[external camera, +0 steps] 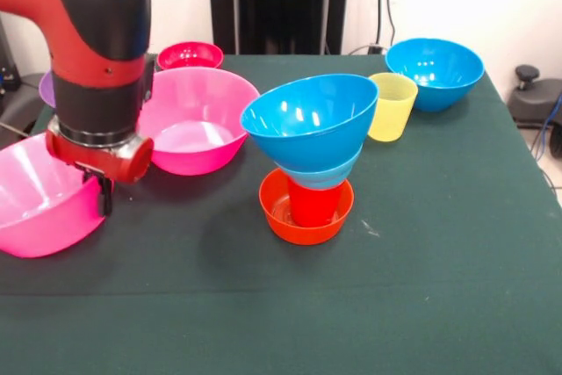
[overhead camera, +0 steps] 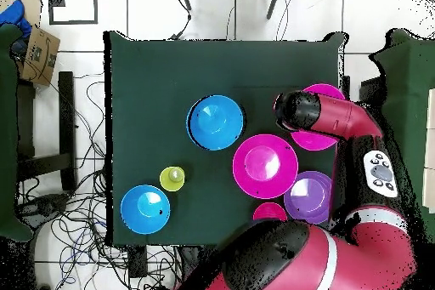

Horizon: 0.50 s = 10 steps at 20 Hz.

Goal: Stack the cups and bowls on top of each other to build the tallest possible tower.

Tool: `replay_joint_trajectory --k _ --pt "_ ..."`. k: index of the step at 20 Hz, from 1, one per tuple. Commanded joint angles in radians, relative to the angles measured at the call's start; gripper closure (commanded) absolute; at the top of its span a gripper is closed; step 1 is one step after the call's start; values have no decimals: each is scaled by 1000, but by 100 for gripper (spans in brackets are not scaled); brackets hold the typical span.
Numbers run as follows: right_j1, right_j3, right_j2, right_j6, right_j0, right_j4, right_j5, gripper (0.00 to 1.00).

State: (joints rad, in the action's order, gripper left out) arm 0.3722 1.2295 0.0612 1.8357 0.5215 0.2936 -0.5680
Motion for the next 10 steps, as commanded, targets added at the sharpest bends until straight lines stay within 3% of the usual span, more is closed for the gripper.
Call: replay_joint_trajectory --k 1,10 --pt "77 25 79 -72 -54 0 -158 100" --pt "135 -142 87 -100 -109 -26 -421 100"
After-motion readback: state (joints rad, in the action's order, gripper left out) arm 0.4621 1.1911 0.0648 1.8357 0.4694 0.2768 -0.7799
